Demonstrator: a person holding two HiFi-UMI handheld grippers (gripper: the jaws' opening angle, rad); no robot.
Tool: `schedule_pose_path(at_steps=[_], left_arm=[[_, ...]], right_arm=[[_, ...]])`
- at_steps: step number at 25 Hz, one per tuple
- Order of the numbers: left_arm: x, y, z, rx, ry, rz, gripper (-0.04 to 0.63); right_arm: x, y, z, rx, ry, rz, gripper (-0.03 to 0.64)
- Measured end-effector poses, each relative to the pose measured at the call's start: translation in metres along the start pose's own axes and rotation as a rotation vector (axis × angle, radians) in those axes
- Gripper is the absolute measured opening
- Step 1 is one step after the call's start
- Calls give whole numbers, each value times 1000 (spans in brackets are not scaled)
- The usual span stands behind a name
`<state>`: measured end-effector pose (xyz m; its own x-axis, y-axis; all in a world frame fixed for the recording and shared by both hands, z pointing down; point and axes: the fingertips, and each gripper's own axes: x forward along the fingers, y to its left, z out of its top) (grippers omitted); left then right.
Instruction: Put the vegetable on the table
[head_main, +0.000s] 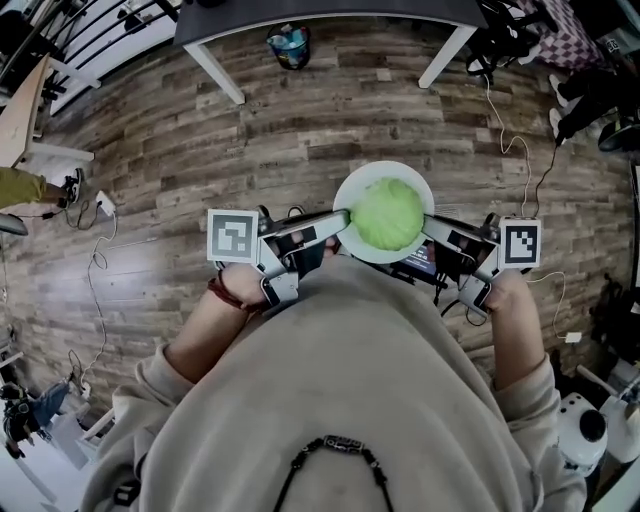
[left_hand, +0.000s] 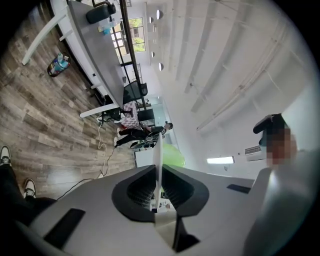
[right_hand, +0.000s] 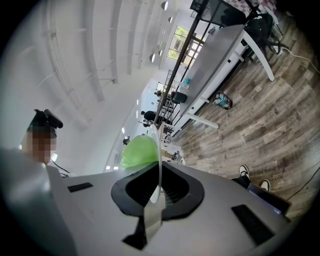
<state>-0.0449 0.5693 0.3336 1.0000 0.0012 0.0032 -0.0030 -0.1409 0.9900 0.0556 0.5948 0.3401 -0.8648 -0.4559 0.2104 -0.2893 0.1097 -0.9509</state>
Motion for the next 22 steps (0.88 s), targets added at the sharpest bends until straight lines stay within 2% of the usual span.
schedule_pose_path(at_steps=[4, 14, 22], left_arm=[[-1, -3, 13, 31, 33, -25, 38], [-48, 24, 129, -1, 95, -33, 38], [-84, 52, 212, 54, 101, -32, 38]], right_arm=[[3, 2, 8, 1, -26, -24, 25], [102, -4, 89, 2, -38, -13, 25], [175, -23, 146, -3, -2, 11, 25]])
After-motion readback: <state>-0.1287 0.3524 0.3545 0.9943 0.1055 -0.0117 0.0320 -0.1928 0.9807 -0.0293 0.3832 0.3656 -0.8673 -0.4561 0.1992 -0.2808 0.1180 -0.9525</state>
